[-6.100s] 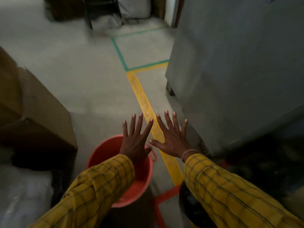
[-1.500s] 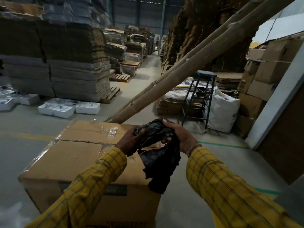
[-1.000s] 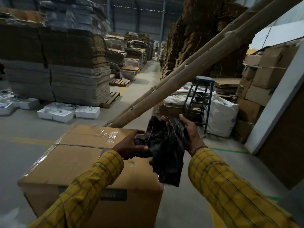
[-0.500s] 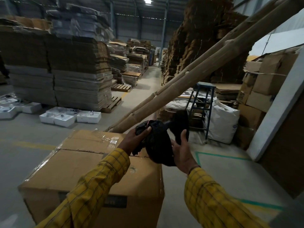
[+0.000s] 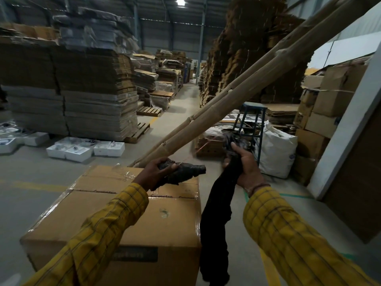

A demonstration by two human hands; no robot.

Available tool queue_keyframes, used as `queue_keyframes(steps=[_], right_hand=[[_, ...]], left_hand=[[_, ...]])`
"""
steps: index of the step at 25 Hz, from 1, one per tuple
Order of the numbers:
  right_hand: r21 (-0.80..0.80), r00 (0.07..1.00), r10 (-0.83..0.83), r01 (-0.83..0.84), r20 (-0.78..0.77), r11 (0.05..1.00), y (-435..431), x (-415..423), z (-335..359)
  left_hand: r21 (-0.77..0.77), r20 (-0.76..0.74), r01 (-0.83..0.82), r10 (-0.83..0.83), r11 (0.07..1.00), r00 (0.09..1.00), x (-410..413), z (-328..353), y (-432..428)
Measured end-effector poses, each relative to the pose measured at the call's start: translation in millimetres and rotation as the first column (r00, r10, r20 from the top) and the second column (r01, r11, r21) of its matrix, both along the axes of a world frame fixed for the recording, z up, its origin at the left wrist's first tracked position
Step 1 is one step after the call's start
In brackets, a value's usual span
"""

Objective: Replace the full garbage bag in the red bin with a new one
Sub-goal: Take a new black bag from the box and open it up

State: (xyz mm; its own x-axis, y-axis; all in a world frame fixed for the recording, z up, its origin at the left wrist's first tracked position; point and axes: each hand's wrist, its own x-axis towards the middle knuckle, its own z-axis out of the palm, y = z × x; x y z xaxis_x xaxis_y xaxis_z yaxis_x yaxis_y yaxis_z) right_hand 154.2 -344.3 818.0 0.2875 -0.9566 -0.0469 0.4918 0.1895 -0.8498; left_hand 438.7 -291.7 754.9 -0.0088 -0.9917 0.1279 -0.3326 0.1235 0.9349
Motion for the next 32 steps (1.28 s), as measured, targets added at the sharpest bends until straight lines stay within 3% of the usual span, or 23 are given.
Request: queue_keyframes(steps=[3, 5, 7, 9, 13, 16, 18, 19, 20, 22, 23, 25, 26, 30, 32], right_hand=[[-0.004, 0.992, -0.027, 0.027, -0.124, 1.0, -12.9, -21.0, -9.2], [-0.002, 0.997, 0.007, -0.007, -0.072, 1.0, -12.1, -24.0, -20.8], [0.04, 0.996, 0.047, -0.05, 0.075, 0.998, -10.3, -22.2, -30.5], [0.08, 0.991, 0.065, -0.075, 0.12, 0.994, -6.5, -19.5, -35.7], [0.085, 0.999, 0.052, -0.052, 0.003, 0.995, -3.5, -18.0, -35.3], [0.028, 0.996, 0.022, -0.02, -0.086, 0.999, -3.5, -25.5, -36.5], [-0.02, 0.99, -0.013, 0.011, -0.142, 1.0, -1.9, -35.6, -38.2], [-0.044, 0.986, -0.032, 0.025, -0.164, 0.999, -1.0, -41.8, -38.2], [-0.066, 0.98, -0.054, 0.042, -0.192, 0.997, 0.4, -49.8, -37.6], [-0.095, 0.967, -0.081, 0.06, -0.243, 0.994, 2.8, -63.2, -35.6], [-0.111, 0.963, -0.076, 0.048, -0.26, 0.993, 5.8, -71.9, -34.3], [-0.179, 0.954, -0.05, -0.003, -0.294, 0.984, 15.9, -89.1, -29.1], [-0.216, 0.944, -0.049, -0.024, -0.327, 0.976, 21.6, -98.1, -26.3], [-0.308, 0.871, -0.129, -0.027, -0.474, 0.951, 46.8, -148.1, -19.9], [-0.317, 0.864, -0.151, -0.011, -0.48, 0.948, 56.8, -176.3, -19.9]], left_hand=[[-0.009, -0.013, -0.129, 0.129, 0.992, 0.992, 27.8, -27.8, -1.6], [0.03, 0.001, -0.241, 0.241, 0.97, 0.971, 42.6, -57.8, -3.1], [0.063, 0.193, -0.453, 0.434, 0.889, 0.88, 52.7, -95.5, -0.8], [0.07, 0.343, -0.631, 0.576, 0.772, 0.742, 58.9, -134.9, 2.8], [0.14, 0.617, -0.685, 0.478, 0.715, 0.626, 45.4, -171.1, 7.4], [0.206, 0.747, -0.745, 0.39, 0.635, 0.539, 31.6, -148.8, 3.9], [0.102, 0.801, -0.72, 0.372, 0.686, 0.469, 17.2, -122.6, -1.6], [0.015, 0.782, -0.627, 0.382, 0.779, 0.493, 3.1, -110.1, -5.5], [-0.055, 0.708, -0.471, 0.367, 0.88, 0.604, -19.8, -94.6, -4.8], [-0.046, 0.339, -0.099, 0.109, 0.994, 0.934, -77.2, -57.2, 1.4], [-0.008, 0.106, 0.049, -0.048, 0.999, 0.993, -112.1, -35.4, 8.9], [0.039, -0.196, 0.143, -0.132, 0.989, 0.972, -170.5, 4.1, 12.7], [0.028, -0.261, 0.146, -0.134, 0.989, 0.956, -195.7, 22.7, 12.9], [-0.139, -0.41, 0.146, -0.191, 0.979, 0.892, -265.6, 69.1, 13.4], [-0.185, -0.395, 0.138, -0.202, 0.973, 0.896, -288.8, 80.1, 16.9]])
